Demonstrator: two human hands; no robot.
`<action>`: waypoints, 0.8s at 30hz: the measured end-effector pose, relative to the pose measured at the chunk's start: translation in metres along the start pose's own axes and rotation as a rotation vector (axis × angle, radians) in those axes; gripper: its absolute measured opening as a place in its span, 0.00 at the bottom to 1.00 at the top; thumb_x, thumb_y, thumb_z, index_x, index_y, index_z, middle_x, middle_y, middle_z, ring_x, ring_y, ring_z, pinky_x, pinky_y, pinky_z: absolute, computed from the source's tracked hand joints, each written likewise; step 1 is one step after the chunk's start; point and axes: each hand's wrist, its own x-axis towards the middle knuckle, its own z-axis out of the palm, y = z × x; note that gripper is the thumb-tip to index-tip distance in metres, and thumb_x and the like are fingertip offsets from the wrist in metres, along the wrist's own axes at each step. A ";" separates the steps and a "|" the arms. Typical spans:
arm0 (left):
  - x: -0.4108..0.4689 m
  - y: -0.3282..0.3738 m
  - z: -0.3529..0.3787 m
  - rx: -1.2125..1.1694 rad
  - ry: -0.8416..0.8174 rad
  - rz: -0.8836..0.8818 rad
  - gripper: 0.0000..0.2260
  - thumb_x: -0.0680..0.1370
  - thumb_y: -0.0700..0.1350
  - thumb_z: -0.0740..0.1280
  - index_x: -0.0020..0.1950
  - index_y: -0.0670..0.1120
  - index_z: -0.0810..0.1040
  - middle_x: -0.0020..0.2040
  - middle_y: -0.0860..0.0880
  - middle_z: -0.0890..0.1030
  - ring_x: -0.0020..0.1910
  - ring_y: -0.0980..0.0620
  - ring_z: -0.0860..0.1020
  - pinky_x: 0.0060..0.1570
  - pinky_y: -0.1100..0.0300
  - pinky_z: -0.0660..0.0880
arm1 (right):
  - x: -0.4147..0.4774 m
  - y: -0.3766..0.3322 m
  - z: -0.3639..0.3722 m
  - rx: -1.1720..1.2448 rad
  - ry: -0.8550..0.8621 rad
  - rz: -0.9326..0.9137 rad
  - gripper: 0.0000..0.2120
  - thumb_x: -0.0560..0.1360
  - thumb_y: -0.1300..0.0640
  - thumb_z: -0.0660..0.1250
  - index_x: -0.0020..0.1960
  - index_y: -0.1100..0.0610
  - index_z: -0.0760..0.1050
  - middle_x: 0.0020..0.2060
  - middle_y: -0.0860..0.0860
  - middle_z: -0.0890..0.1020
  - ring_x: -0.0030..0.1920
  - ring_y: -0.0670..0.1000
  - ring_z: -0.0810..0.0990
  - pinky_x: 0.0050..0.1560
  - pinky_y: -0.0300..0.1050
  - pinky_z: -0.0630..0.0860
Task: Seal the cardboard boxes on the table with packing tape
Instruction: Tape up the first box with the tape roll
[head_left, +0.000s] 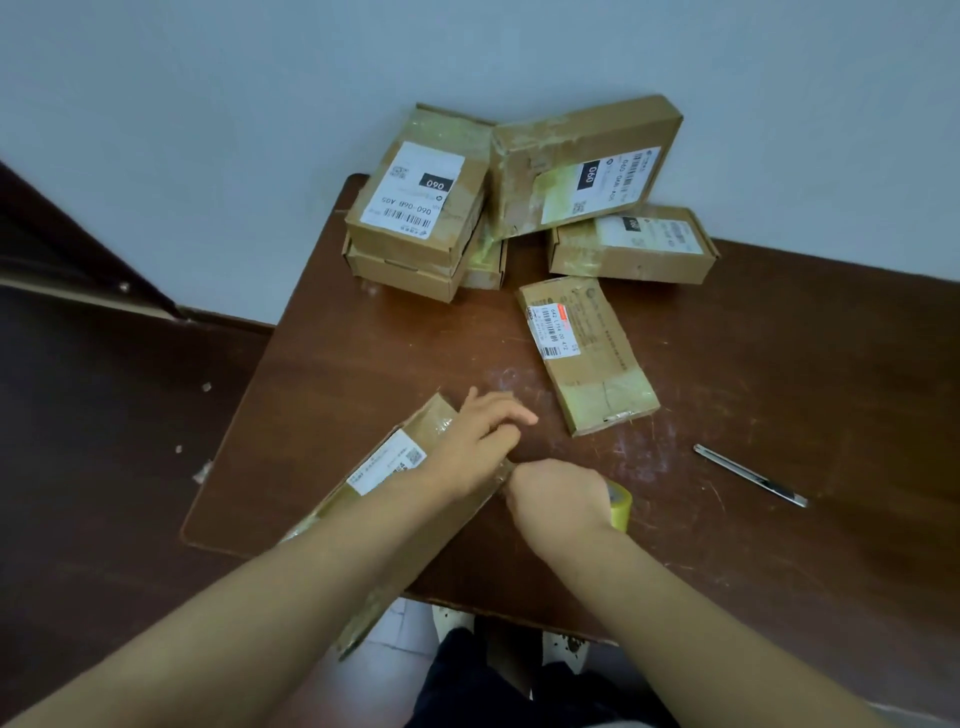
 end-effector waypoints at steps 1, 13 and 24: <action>-0.009 -0.003 -0.003 0.087 -0.044 0.027 0.24 0.67 0.44 0.59 0.62 0.41 0.77 0.66 0.46 0.73 0.69 0.55 0.63 0.72 0.56 0.38 | 0.000 0.000 0.000 0.006 0.000 0.003 0.10 0.78 0.59 0.59 0.53 0.54 0.79 0.51 0.53 0.82 0.52 0.56 0.81 0.41 0.44 0.67; -0.060 -0.011 0.005 0.887 -0.085 -0.129 0.41 0.76 0.48 0.67 0.77 0.57 0.41 0.75 0.45 0.51 0.71 0.43 0.58 0.66 0.53 0.64 | -0.002 0.003 -0.057 0.087 -0.175 0.029 0.05 0.78 0.54 0.60 0.46 0.51 0.75 0.43 0.49 0.81 0.48 0.53 0.82 0.40 0.41 0.68; -0.050 0.011 -0.057 0.714 0.084 -0.073 0.32 0.76 0.61 0.61 0.76 0.57 0.52 0.60 0.50 0.73 0.55 0.45 0.77 0.45 0.55 0.71 | 0.015 -0.013 -0.137 0.663 -0.258 -0.044 0.14 0.77 0.60 0.61 0.60 0.60 0.77 0.59 0.58 0.79 0.57 0.57 0.78 0.55 0.46 0.74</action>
